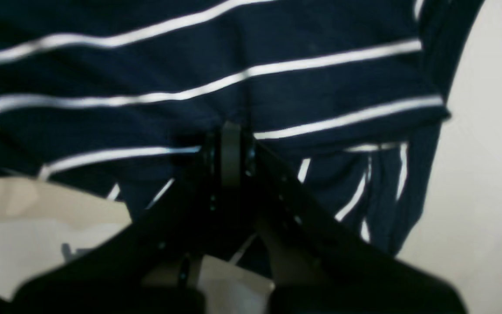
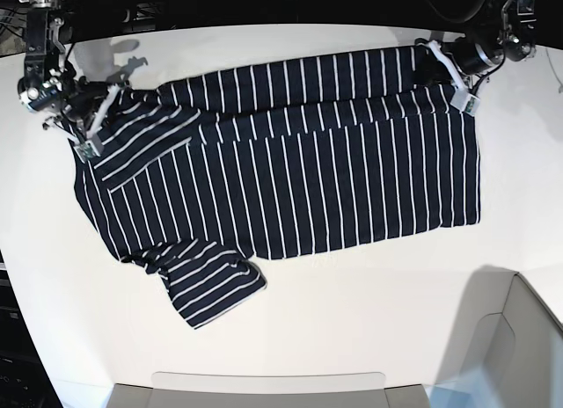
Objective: Fold the T-shirt properly
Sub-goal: 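Drag the shirt toward the robot with both grippers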
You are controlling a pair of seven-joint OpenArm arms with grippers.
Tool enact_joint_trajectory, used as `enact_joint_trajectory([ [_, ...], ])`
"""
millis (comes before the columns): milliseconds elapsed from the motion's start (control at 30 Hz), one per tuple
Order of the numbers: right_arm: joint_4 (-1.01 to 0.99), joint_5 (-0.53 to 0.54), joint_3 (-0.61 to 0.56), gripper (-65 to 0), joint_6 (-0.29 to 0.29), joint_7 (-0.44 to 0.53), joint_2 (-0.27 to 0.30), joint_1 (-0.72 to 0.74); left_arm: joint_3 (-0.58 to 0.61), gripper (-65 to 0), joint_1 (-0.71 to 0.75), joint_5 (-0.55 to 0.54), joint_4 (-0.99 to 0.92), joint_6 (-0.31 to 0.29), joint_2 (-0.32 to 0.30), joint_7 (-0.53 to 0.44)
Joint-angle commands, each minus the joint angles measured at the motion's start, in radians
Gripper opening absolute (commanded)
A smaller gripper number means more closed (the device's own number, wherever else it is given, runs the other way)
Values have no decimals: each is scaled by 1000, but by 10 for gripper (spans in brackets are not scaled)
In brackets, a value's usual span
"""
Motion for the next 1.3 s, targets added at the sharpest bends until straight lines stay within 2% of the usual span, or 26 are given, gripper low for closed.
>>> enact_joint_trajectory([
  [0, -3, -68, 3, -650, 1, -109, 9, -37, 2, -650, 36, 245, -69, 119, -17, 194],
  [267, 109, -63, 9, -650, 1, -110, 2, -163, 0, -650, -12, 245, -141, 117, -48, 167],
  [533, 173, -62, 10, -650, 1, -110, -35, -203, -27, -650, -13, 244, -117, 117, -49, 167],
  [733, 287, -65, 20, -650, -2, -110, -67, -199, -144, -650, -12, 239, -22, 117, -43, 182],
  [800, 320, -65, 52, -650, -2, -116, -87, -196, -167, -650, -13, 239, 18, 117, -43, 220],
  [1033, 386, -65, 121, -650, 1, -277, -93, -118, -205, -650, -13, 242, 182, 117, 12, 317],
  [1267, 403, -62, 112, -650, 1, -280, -96, -38, -205, -650, -13, 240, 241, 117, 41, 342],
])
